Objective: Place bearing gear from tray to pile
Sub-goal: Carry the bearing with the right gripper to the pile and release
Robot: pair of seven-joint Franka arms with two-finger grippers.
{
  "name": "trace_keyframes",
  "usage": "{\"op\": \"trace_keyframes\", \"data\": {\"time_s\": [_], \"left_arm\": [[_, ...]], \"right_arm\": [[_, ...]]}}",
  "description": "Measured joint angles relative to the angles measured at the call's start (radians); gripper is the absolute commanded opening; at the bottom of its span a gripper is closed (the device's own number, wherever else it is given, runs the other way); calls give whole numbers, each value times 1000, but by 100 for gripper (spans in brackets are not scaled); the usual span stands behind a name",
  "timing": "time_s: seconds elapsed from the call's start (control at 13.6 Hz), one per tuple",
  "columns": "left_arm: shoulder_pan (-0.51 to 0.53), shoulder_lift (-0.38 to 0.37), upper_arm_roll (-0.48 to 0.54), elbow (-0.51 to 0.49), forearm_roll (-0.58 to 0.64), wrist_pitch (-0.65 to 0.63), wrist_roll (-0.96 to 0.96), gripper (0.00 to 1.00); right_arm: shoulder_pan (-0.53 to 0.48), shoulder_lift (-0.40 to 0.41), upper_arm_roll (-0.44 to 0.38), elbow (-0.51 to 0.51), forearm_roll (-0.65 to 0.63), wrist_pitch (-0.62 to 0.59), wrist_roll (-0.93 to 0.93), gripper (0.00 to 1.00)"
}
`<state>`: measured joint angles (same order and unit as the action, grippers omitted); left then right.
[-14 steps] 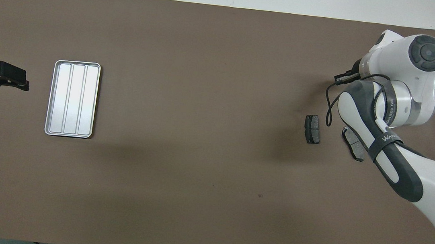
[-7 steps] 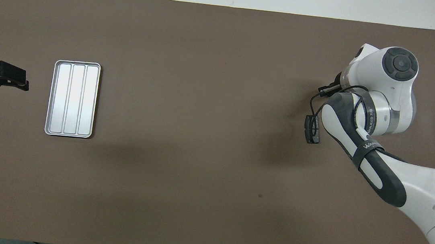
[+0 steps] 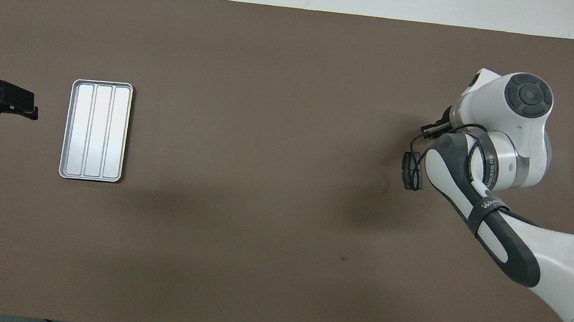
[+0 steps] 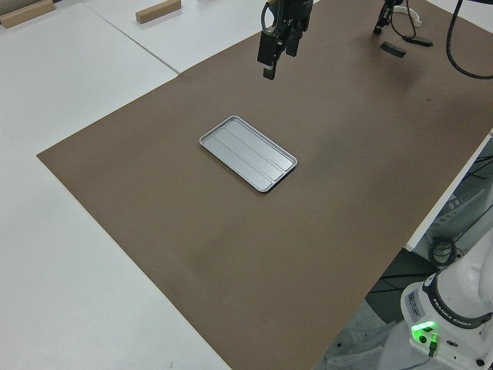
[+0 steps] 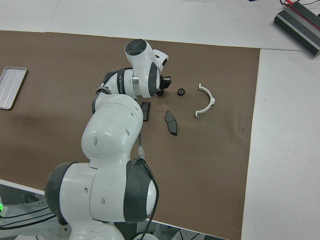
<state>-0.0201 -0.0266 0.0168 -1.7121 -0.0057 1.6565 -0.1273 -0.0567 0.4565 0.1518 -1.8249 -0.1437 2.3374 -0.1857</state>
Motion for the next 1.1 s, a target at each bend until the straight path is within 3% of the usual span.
{"op": "trace_keyframes", "data": {"time_s": [0.07,0.15,0.22,0.29,0.52,0.88,1.1], "left_arm": [[0,0,0,0,0,0,0,100],[0,0,0,0,0,0,0,100],[0,0,0,0,0,0,0,100],[0,0,0,0,0,0,0,100],[0,0,0,0,0,0,0,100],[0,0,0,0,0,0,0,100],[0,0,0,0,0,0,0,100]], "right_arm": [[0,-3,0,-3,0,0,0,0],[0,-5,0,-5,0,0,0,26],[0,-5,0,-5,0,1,3,39],[0,-5,0,-5,0,1,11,59],[2,-6,1,-4,0,5,34,100],[28,-43,3,74,0,-31,99,100],[23,-103,0,250,0,-250,117,100]]}}
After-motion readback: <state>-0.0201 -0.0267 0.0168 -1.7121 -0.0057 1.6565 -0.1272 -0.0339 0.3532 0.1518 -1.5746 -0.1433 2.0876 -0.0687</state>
